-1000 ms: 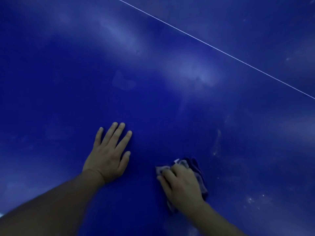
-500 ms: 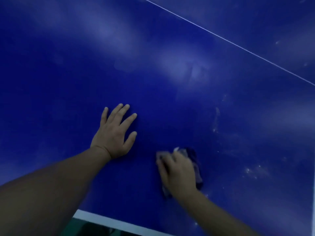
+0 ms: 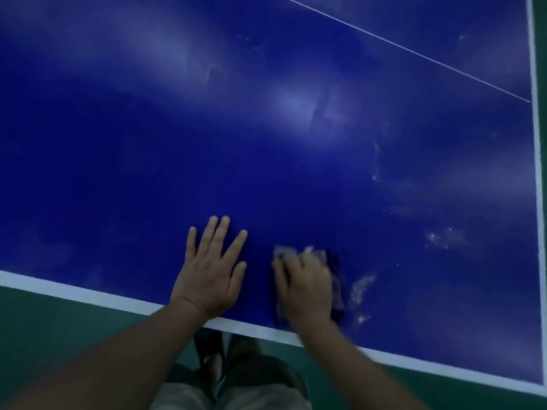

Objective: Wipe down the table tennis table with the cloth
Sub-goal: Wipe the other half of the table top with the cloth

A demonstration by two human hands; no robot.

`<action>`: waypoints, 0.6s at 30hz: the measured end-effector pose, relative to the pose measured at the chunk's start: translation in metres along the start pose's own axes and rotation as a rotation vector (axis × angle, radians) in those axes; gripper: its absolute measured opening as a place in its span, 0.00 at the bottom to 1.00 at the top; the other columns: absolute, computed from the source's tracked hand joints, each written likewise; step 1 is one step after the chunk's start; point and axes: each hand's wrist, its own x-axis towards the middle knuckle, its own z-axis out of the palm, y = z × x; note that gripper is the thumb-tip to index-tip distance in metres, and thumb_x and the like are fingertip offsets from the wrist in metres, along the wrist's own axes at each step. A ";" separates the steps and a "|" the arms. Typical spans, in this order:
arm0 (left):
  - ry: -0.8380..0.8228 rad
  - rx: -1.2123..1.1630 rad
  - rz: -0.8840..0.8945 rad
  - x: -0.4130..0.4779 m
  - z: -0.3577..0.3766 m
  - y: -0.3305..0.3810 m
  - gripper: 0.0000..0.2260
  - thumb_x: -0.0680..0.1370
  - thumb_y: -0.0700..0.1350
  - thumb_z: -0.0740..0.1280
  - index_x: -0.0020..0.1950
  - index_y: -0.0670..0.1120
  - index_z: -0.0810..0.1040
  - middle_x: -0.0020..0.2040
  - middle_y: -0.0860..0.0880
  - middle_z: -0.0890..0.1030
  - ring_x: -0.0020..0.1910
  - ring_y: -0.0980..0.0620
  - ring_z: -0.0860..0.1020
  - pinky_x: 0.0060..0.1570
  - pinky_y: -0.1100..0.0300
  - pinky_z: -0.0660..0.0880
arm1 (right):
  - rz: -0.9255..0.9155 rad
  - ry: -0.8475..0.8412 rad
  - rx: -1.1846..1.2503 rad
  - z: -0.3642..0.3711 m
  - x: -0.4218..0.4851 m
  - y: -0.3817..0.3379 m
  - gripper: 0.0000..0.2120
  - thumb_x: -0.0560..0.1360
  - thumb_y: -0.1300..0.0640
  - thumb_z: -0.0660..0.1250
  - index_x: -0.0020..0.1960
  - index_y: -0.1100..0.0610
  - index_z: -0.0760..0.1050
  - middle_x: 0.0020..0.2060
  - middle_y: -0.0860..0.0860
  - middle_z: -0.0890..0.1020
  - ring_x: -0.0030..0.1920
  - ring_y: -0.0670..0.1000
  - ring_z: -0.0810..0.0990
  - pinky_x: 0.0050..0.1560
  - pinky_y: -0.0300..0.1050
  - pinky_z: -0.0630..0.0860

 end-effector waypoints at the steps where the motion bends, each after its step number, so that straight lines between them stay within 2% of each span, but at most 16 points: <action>1: 0.013 0.013 -0.003 0.002 0.001 -0.001 0.28 0.83 0.57 0.48 0.79 0.48 0.63 0.81 0.40 0.58 0.81 0.41 0.52 0.76 0.36 0.48 | -0.061 -0.034 0.004 0.002 -0.030 -0.004 0.10 0.81 0.47 0.61 0.47 0.52 0.74 0.39 0.52 0.74 0.36 0.54 0.71 0.38 0.49 0.67; 3: 0.012 0.012 -0.009 0.004 -0.002 0.001 0.28 0.82 0.58 0.48 0.79 0.48 0.64 0.80 0.40 0.58 0.80 0.41 0.52 0.77 0.36 0.48 | -0.259 -0.097 -0.005 -0.001 -0.050 0.005 0.12 0.81 0.47 0.63 0.44 0.53 0.75 0.38 0.51 0.74 0.35 0.53 0.69 0.36 0.48 0.66; 5: 0.013 -0.004 -0.017 0.004 -0.002 0.002 0.29 0.82 0.59 0.47 0.79 0.48 0.63 0.81 0.41 0.57 0.81 0.42 0.51 0.77 0.36 0.47 | -0.403 -0.102 -0.075 -0.009 -0.027 0.023 0.13 0.81 0.48 0.63 0.42 0.55 0.77 0.37 0.53 0.74 0.34 0.55 0.71 0.33 0.49 0.68; 6: 0.004 -0.006 -0.021 0.004 -0.002 0.002 0.29 0.81 0.59 0.47 0.80 0.49 0.63 0.81 0.41 0.57 0.81 0.42 0.51 0.77 0.37 0.46 | -0.383 -0.069 -0.110 -0.013 -0.009 0.030 0.14 0.80 0.48 0.63 0.42 0.56 0.78 0.37 0.55 0.75 0.34 0.56 0.72 0.33 0.50 0.68; 9: 0.021 0.005 -0.031 0.005 -0.002 0.000 0.30 0.81 0.60 0.45 0.80 0.50 0.61 0.81 0.42 0.55 0.81 0.43 0.49 0.77 0.38 0.44 | -0.016 0.078 -0.101 -0.018 0.030 0.036 0.15 0.81 0.48 0.65 0.45 0.59 0.79 0.39 0.58 0.77 0.39 0.61 0.75 0.37 0.54 0.70; 11: 0.025 0.010 -0.029 0.004 0.000 0.000 0.30 0.81 0.60 0.44 0.80 0.51 0.60 0.82 0.42 0.55 0.81 0.43 0.48 0.77 0.38 0.43 | 0.121 0.163 -0.040 -0.007 0.016 0.025 0.13 0.80 0.49 0.67 0.44 0.59 0.79 0.40 0.56 0.78 0.41 0.60 0.75 0.38 0.54 0.70; 15: 0.033 0.024 -0.023 0.004 0.001 -0.001 0.30 0.80 0.60 0.44 0.81 0.51 0.58 0.82 0.42 0.53 0.81 0.43 0.47 0.77 0.38 0.42 | 0.030 0.111 0.013 0.007 -0.084 0.007 0.13 0.79 0.44 0.65 0.47 0.54 0.79 0.45 0.52 0.79 0.45 0.55 0.74 0.45 0.50 0.66; 18: 0.047 0.023 -0.024 0.003 0.003 -0.001 0.30 0.80 0.60 0.43 0.81 0.51 0.57 0.82 0.43 0.53 0.81 0.43 0.46 0.77 0.38 0.42 | -0.121 0.094 -0.062 0.000 -0.119 0.028 0.15 0.78 0.45 0.66 0.51 0.55 0.83 0.49 0.54 0.81 0.50 0.58 0.77 0.53 0.54 0.70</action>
